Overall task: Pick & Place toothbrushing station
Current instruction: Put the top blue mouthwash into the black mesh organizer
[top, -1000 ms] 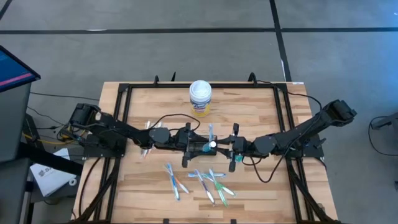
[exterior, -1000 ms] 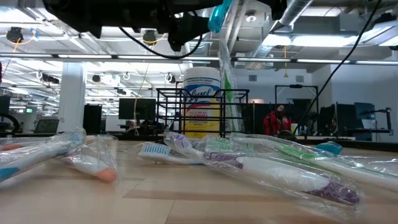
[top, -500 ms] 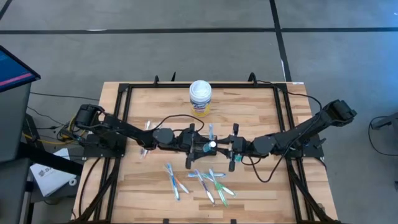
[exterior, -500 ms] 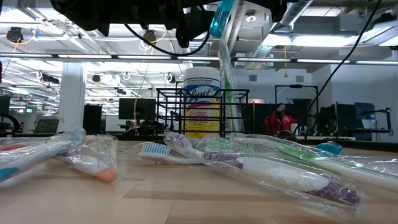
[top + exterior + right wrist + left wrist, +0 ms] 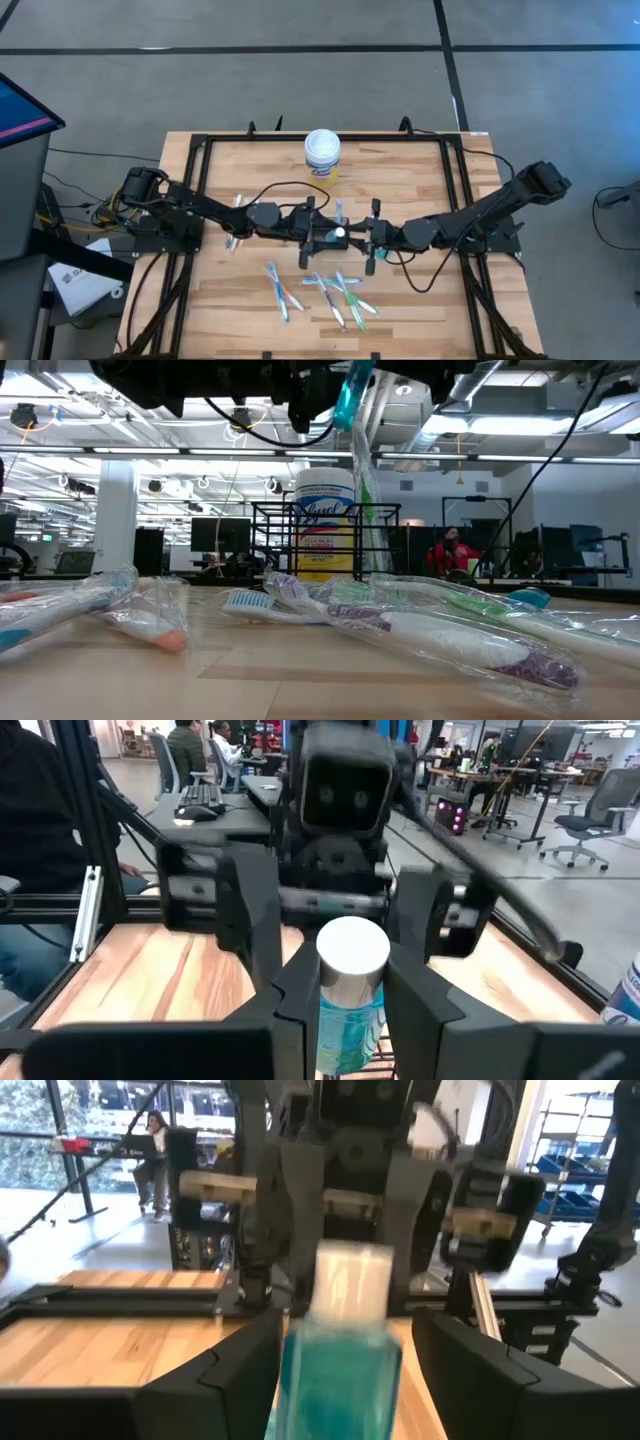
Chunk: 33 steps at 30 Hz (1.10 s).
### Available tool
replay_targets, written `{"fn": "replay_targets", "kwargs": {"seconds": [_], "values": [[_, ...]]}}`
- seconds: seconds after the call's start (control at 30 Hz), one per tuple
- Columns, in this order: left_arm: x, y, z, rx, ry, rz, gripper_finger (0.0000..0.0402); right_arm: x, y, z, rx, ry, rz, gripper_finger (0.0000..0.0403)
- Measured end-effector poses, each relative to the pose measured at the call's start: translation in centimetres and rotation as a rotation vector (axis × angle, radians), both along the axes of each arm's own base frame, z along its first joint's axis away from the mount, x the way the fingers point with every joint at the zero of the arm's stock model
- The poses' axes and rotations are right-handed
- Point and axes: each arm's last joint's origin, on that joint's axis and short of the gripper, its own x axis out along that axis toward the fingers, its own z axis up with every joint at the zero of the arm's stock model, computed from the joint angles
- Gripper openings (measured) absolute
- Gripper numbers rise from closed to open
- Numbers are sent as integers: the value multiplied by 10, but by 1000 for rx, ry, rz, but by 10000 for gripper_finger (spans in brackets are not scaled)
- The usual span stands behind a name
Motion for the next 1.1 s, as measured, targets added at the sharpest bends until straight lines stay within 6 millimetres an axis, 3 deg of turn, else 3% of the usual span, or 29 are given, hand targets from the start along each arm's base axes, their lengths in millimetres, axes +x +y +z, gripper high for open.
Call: {"fn": "replay_targets", "kwargs": {"seconds": [0.23, 0.83, 1.1], "values": [[1, 0, -6, 25, 64, 0, 209, 15, 0, 3, -13, 23, 6, 71], [1, -1, -8, 37, 81, -42, 150, 15, 2, 3, -5, 66, 29, 71], [1, -1, -9, 28, 92, -44, 155, 15, 1, 1, -7, 89, 24, 108]]}}
